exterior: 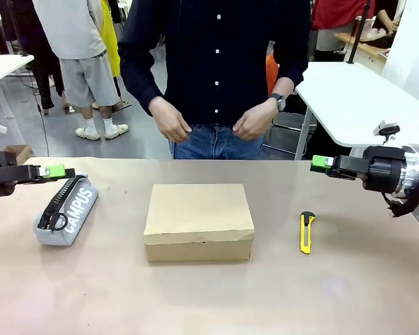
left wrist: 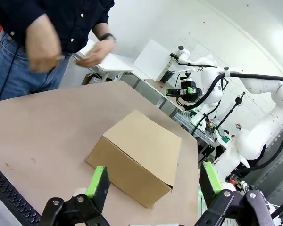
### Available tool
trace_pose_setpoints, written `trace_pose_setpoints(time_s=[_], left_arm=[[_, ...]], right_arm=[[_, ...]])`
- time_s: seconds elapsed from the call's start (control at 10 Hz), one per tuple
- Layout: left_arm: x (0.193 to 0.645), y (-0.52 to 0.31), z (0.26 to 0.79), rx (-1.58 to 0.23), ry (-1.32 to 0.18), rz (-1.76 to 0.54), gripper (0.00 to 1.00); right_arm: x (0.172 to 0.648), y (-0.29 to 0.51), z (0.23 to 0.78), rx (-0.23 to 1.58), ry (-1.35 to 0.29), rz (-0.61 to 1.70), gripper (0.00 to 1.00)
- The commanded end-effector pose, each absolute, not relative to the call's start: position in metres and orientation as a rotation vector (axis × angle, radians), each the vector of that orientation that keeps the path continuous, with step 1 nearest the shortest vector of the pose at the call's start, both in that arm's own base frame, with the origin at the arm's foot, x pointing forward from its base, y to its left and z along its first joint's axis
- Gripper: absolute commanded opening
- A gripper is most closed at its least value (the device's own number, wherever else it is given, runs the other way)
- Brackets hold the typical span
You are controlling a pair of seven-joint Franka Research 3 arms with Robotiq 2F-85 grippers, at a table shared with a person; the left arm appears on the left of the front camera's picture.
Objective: Pack the item into the box.
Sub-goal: Close the Mailer Box.
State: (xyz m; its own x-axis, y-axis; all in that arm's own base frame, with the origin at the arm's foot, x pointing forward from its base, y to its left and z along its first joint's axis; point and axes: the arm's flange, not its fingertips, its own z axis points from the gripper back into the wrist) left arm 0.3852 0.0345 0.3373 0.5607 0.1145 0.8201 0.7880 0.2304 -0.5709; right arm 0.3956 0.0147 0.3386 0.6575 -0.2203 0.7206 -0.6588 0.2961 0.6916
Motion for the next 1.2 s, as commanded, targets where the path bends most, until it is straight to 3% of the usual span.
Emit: trace_pose_setpoints(time_s=[0.0, 1.1], left_arm=[[0.3856, 0.0339, 0.3397, -1.267, -0.897, -0.565, 1.0], [0.3856, 0.0339, 0.3397, -1.267, -0.897, -0.565, 1.0]], right_arm=[[0.395, 0.0142, 0.3424, 1.26, -0.858, 0.353, 1.0], [0.395, 0.0142, 0.3424, 1.26, -0.858, 0.353, 1.0]])
